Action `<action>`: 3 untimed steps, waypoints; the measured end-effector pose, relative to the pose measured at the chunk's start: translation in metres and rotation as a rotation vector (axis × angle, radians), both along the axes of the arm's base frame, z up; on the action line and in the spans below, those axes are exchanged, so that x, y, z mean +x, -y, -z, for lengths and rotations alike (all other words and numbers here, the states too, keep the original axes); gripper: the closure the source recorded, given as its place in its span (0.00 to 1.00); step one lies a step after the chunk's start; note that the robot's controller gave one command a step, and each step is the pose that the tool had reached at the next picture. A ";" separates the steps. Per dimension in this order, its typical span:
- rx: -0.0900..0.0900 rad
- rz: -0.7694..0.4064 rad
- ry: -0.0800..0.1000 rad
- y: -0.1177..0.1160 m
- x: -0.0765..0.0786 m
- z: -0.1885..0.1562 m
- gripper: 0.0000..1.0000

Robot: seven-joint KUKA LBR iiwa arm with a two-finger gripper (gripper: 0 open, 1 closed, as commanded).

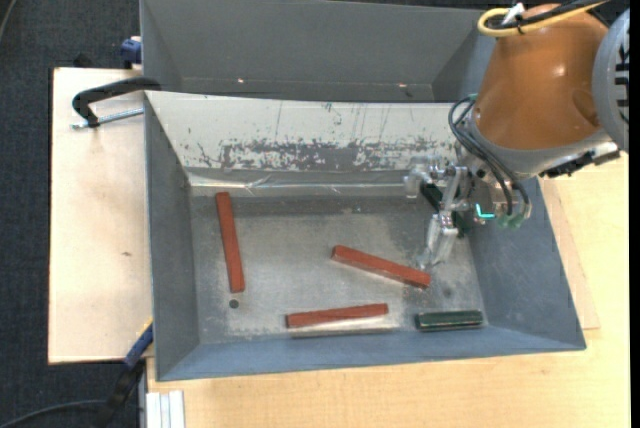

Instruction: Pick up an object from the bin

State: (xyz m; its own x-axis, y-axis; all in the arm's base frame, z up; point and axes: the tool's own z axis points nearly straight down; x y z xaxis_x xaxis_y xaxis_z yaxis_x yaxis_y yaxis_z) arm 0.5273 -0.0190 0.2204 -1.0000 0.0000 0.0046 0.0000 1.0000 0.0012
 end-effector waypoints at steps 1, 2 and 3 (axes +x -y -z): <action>0.000 0.048 -0.004 0.031 -0.027 0.122 0.00; 0.001 -0.085 0.003 -0.006 -0.020 0.151 0.00; 0.000 -0.084 0.005 -0.005 -0.020 0.150 1.00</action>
Offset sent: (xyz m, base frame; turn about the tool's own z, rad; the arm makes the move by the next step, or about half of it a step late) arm -0.0254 -0.0307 -0.1181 0.0458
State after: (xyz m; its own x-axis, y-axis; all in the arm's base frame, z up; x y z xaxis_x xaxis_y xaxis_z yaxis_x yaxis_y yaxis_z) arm 0.5076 -0.0138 0.0704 -0.9965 -0.0835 0.0000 -0.0835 0.9965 0.0011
